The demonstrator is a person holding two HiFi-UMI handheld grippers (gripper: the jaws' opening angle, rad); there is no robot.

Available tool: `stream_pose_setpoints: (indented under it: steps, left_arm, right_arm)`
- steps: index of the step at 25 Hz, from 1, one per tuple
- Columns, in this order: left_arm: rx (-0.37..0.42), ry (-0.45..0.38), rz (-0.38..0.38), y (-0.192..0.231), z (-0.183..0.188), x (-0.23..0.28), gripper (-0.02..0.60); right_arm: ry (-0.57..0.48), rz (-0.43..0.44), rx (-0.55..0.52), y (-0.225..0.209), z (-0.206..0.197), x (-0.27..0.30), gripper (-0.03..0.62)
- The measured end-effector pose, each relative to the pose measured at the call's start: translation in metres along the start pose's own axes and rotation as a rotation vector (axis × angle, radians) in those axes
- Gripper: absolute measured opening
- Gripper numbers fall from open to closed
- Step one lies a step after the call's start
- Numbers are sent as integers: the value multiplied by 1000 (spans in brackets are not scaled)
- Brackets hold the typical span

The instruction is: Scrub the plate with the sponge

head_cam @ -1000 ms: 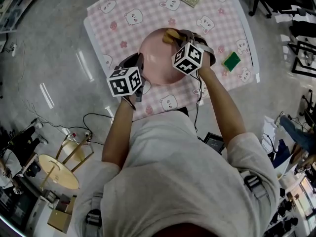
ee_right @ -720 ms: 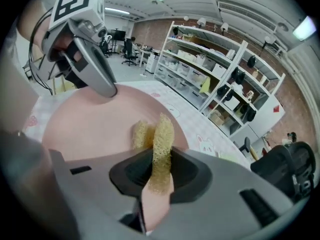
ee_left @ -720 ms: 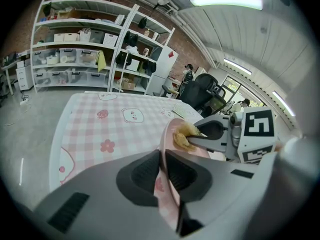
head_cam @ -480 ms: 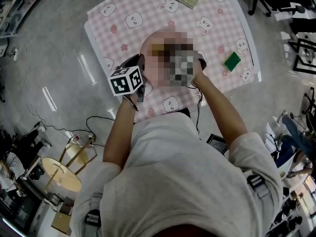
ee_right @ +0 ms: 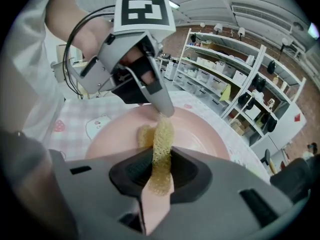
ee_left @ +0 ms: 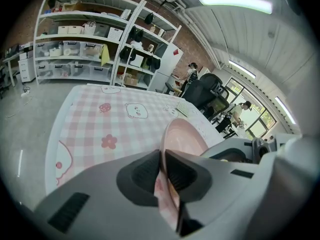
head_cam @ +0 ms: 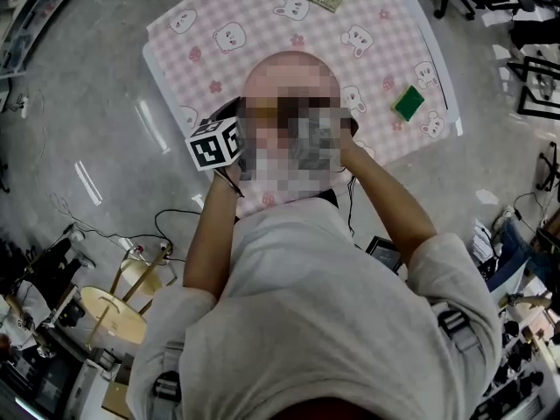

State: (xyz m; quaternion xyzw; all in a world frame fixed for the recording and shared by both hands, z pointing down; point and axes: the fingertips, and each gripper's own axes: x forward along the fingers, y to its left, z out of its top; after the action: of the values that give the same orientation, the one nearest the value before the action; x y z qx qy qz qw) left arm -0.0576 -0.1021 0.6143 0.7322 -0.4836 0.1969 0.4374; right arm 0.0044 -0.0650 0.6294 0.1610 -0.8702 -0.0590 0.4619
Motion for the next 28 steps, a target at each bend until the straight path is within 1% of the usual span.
stream_pose_setpoints:
  steps: [4, 9, 13, 16, 18, 21, 25, 28]
  left_arm:
    - [2, 0, -7, 2, 7, 7, 43]
    - [24, 3, -9, 4, 10, 13, 41]
    - [25, 14, -11, 9, 9, 19, 38]
    - [26, 20, -9, 14, 8, 22, 35]
    - [29, 24, -6, 17, 4, 24, 34]
    - [31, 30, -3, 20, -2, 27, 32]
    - [25, 34, -10, 21, -4, 30, 31]
    - [36, 36, -16, 17, -5, 33, 31]
  right_arm:
    - [9, 41, -33, 19, 1, 0, 83]
    - [32, 92, -64, 40, -4, -2, 83]
    - [81, 160, -100, 56, -17, -3, 83]
    - [123, 217, -143, 70, -30, -6, 83]
    - [157, 240, -178, 76, -39, -8, 81]
    - [229, 234, -268, 76, -54, -16, 80]
    - [344, 213, -382, 64, -74, -32, 80]
    - [407, 194, -412, 55, -87, -48, 80]
